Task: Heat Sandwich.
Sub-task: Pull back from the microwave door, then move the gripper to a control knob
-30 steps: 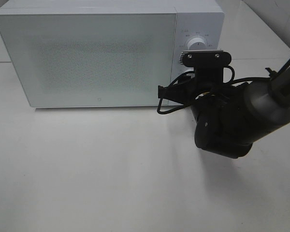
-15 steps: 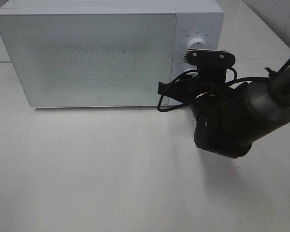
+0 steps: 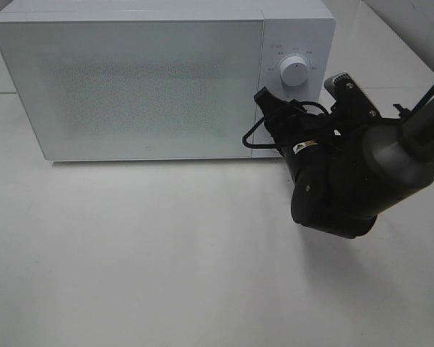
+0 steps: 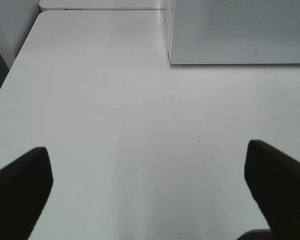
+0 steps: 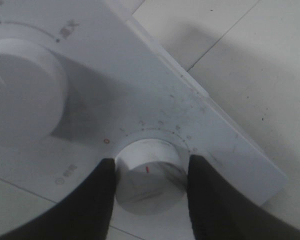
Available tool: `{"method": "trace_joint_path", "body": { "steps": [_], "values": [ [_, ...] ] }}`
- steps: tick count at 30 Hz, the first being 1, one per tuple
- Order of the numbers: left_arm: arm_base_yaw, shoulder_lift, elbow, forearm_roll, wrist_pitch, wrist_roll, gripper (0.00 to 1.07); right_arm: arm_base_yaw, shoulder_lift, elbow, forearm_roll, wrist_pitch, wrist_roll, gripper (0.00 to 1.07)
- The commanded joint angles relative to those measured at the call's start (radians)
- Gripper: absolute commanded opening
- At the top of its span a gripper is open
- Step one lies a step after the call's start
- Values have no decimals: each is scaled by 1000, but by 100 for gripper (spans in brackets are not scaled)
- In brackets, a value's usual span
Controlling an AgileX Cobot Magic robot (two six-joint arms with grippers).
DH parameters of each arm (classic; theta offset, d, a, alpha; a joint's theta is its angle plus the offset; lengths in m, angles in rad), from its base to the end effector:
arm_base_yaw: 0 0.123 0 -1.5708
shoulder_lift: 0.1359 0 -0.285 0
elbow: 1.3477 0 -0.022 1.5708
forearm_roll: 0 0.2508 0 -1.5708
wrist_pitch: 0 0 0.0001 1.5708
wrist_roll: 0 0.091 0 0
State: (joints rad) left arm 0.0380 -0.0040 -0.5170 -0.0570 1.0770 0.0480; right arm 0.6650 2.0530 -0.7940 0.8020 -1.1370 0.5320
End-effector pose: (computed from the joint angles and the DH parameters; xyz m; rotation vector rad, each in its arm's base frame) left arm -0.0080 -0.0049 0.2807 0.0141 2.0383 -0.0142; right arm 0.3125 0.1697 0.1197 0.7378 1.5829 0.5639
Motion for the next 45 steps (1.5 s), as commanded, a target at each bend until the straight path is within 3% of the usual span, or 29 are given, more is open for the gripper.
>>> {"method": "trace_joint_path", "body": {
  "steps": [1,19,37,45],
  "values": [
    [2,-20,1,-8,-10,-1,100,-1,-7,-27,-104,-47,244,10],
    [2,-20,1,-8,-10,-1,100,-1,-7,-27,-104,-123,944,10],
    [2,-20,1,-8,-10,-1,100,-1,-7,-27,-115,-138,928,13],
    [2,-20,1,-8,-10,-1,100,-1,-7,-27,-111,-157,889,23]
  ]
}}
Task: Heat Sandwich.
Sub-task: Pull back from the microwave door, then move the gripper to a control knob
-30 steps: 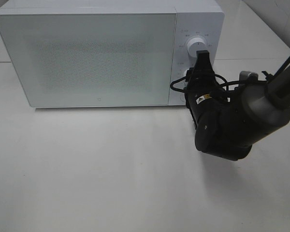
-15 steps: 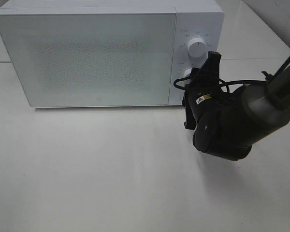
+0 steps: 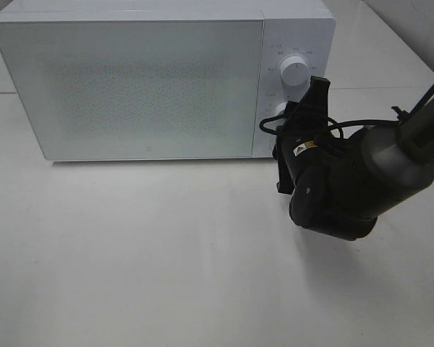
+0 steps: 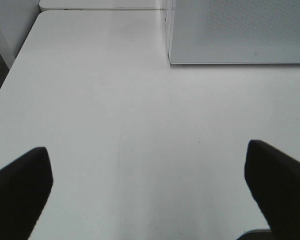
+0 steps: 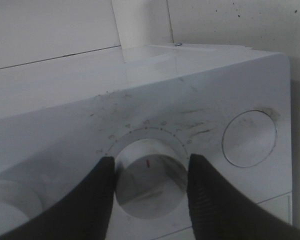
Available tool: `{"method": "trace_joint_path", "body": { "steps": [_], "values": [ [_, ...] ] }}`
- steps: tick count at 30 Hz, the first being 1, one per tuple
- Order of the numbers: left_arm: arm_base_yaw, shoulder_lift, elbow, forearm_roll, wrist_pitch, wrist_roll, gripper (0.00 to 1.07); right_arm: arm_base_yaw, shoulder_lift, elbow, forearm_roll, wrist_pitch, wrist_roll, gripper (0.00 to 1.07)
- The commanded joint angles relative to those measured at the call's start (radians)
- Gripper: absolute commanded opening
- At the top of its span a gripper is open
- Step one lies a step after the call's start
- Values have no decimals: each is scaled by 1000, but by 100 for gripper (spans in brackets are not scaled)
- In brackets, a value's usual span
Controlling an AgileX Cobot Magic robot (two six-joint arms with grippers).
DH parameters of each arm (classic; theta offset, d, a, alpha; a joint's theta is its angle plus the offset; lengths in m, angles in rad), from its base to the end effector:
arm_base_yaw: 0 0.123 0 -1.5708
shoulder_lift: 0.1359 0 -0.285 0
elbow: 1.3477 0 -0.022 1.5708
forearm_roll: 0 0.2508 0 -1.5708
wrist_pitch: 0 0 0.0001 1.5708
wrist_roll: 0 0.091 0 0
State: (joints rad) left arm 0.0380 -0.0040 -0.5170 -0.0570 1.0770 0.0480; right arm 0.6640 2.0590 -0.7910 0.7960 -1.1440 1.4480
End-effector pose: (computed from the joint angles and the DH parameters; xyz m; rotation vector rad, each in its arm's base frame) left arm -0.0080 -0.0049 0.2807 0.0141 2.0383 -0.0142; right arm 0.3122 0.1692 0.1178 1.4575 1.1820 1.2090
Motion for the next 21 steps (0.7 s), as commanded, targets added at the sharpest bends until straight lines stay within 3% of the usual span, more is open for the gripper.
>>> {"method": "trace_joint_path", "body": {
  "steps": [1,2,5,14,21],
  "values": [
    [2,-20,1,-8,-10,-1,100,0,-13,-30,-100,-156,-36,26],
    [2,-20,1,-8,-10,-1,100,0,-13,-30,-100,-156,-36,26],
    [2,-20,1,-8,-10,-1,100,0,-13,-30,-77,-169,-66,41],
    [2,-20,1,-8,-10,-1,100,0,-13,-28,-41,-170,-115,70],
    [2,-20,1,-8,-10,-1,100,0,-15,-28,-63,-109,-131,77]
  ]
}}
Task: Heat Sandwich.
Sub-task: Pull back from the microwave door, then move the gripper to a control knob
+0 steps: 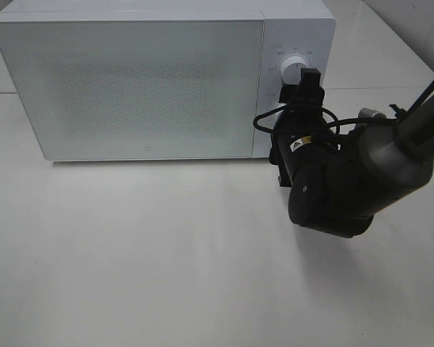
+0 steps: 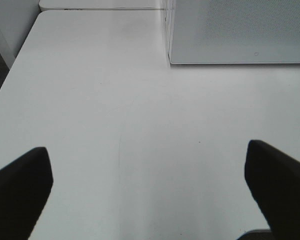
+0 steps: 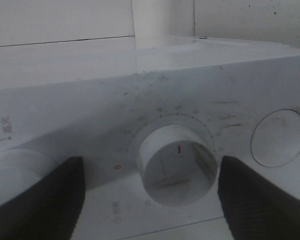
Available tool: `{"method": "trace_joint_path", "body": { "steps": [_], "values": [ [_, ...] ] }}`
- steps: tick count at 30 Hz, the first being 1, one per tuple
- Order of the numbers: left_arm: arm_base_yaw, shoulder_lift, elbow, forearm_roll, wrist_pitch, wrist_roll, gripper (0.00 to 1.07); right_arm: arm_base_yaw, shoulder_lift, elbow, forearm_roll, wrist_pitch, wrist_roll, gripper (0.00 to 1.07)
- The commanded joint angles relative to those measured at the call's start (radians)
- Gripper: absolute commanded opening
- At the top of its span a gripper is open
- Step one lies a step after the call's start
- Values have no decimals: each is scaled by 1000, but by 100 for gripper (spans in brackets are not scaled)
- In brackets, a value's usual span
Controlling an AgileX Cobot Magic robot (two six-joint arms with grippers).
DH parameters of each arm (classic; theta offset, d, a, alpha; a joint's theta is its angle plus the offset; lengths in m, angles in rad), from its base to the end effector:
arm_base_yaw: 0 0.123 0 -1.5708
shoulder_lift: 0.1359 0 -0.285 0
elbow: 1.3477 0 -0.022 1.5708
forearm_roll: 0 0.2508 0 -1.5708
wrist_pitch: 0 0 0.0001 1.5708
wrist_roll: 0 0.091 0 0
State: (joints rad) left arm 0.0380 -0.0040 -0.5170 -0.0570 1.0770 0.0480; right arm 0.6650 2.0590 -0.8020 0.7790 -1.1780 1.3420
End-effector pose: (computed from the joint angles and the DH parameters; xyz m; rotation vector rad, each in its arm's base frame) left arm -0.0080 -0.0049 0.2807 0.0141 2.0383 -0.0142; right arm 0.3145 0.1716 0.1231 1.3399 1.2176 1.1658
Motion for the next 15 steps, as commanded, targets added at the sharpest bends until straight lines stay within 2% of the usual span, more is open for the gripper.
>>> {"method": "trace_joint_path", "body": {
  "steps": [1,7,15],
  "values": [
    [2,-20,1,-8,-10,-1,100,-1,-15,-17,-50,-70,-33,76],
    [2,-20,1,-8,-10,-1,100,-1,-27,-9,-81,9,-84,76],
    [2,-20,1,-8,-10,-1,100,-1,-101,73,-126,167,-215,76]
  ]
}}
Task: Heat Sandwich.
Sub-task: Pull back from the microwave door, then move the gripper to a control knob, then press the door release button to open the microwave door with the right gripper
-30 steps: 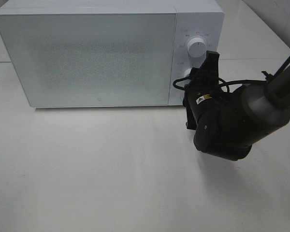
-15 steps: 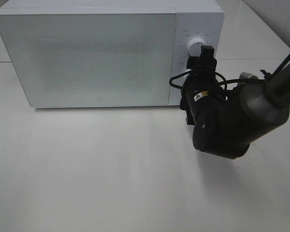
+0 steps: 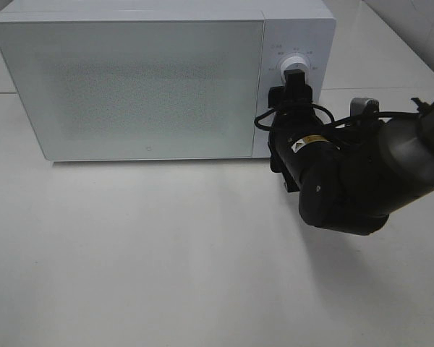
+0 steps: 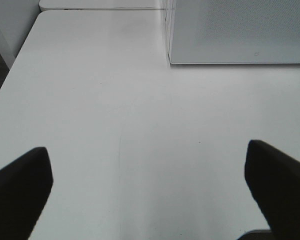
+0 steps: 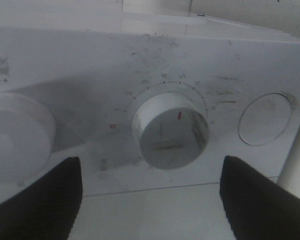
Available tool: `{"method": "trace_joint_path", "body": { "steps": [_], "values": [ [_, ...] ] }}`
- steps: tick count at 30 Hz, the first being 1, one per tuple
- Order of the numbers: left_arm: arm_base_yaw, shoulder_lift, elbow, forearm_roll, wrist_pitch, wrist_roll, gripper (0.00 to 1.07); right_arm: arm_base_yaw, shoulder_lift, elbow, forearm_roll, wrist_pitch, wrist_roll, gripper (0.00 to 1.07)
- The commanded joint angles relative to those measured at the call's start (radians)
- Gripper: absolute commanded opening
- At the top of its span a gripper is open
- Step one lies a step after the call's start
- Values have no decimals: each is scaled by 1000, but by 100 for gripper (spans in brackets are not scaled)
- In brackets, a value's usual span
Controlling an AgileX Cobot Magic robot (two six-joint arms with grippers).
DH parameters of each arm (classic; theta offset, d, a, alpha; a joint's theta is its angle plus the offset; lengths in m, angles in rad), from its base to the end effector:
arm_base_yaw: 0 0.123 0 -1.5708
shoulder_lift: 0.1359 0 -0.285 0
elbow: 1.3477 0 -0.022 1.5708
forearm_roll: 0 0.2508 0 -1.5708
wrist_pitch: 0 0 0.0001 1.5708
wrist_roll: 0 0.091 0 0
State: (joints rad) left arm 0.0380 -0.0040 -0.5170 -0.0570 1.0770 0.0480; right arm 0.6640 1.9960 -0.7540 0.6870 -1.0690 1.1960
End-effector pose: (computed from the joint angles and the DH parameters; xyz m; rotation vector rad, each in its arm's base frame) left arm -0.0080 -0.0049 0.2807 0.0141 2.0383 -0.0142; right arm 0.3046 0.1742 0.1286 1.2026 1.4366 1.0937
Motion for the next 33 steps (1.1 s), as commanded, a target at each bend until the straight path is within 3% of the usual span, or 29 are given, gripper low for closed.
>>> {"method": "trace_joint_path", "body": {
  "steps": [1,9,13,15,16,19,20,22,26,33],
  "values": [
    [2,-20,1,-8,-10,-1,100,0,-49,34,-41,76,-96,76],
    [2,-20,1,-8,-10,-1,100,-38,-172,73,-197,405,-356,76],
    [2,-20,1,-8,-10,-1,100,-110,-245,73,-449,648,-446,76],
    [2,-20,1,-8,-10,-1,100,-121,-260,73,-506,694,-448,76],
    [2,-20,1,-8,-10,-1,100,-135,-290,70,-614,780,-448,76],
    [2,-20,1,-8,-10,-1,100,-139,-316,64,-708,877,-449,76],
    [2,-20,1,-8,-10,-1,100,-139,-342,50,-809,979,-449,76],
    [2,-20,1,-8,-10,-1,100,-139,-370,33,-890,1096,-453,76],
    [2,-20,1,-8,-10,-1,100,-139,-424,6,-949,1296,-565,76],
    [2,-20,1,-8,-10,-1,100,-136,-509,-14,-892,1521,-815,76]
  ]
}}
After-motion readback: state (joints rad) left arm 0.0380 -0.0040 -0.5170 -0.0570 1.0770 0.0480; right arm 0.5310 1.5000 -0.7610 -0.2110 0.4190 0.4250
